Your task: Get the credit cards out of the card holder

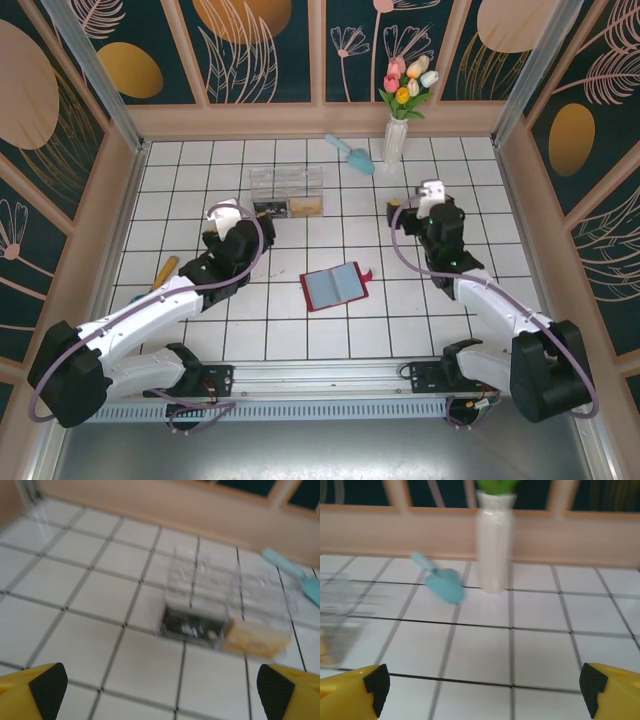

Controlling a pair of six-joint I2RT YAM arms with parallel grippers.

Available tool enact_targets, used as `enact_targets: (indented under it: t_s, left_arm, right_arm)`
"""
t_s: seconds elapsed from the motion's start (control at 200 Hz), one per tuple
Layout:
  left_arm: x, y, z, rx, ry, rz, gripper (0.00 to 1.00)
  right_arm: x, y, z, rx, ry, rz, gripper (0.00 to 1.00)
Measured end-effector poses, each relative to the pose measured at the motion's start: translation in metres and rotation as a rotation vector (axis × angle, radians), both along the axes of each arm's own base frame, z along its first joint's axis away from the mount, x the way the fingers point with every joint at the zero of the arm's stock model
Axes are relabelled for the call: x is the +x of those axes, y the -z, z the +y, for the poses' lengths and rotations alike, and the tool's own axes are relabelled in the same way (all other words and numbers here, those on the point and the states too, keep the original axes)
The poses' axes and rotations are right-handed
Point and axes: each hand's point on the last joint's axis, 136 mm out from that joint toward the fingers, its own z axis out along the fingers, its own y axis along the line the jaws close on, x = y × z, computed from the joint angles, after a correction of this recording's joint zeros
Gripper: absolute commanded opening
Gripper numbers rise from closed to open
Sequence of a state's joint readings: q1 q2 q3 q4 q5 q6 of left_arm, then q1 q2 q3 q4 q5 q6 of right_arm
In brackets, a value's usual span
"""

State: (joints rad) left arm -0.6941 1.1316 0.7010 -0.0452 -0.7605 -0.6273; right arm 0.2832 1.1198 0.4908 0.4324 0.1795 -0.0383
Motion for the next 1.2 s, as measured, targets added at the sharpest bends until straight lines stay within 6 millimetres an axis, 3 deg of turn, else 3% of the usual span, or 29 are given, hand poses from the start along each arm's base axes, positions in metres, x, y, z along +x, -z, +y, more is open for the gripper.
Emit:
enact_targets:
  t_s: [0.115, 0.23, 0.4, 0.54, 0.671, 0.886, 1.201]
  left_arm:
    - [0.015, -0.007, 0.043, 0.075, -0.116, -0.055, 0.99]
    - [0.024, 0.003, 0.090, 0.172, -0.237, -0.048, 0.99]
    - [0.022, 0.047, 0.149, 0.261, -0.357, 0.019, 0.99]
    - [0.019, 0.078, 0.185, 0.262, -0.433, 0.040, 0.99]
    - [0.028, 0.090, 0.188, 0.264, -0.397, 0.007, 0.99]
    - [0.046, 0.081, 0.169, 0.234, -0.230, -0.116, 0.99]
    - [0.039, 0.079, 0.144, 0.228, -0.056, -0.216, 0.99]
  right_arm:
    - [-0.006, 0.024, -0.045, 0.015, 0.164, 0.008, 0.99]
    - [0.000, 0.042, -0.074, 0.016, 0.277, 0.029, 0.99]
    - [0.012, 0.071, -0.090, -0.004, 0.342, 0.064, 0.99]
    - [0.017, 0.078, -0.092, -0.010, 0.333, 0.036, 0.99]
    - [0.020, 0.081, -0.095, 0.011, 0.312, 0.006, 0.99]
    - [0.010, 0.081, -0.092, 0.057, 0.227, -0.040, 0.99]
    - [0.007, 0.082, -0.088, 0.078, 0.180, -0.070, 0.99]
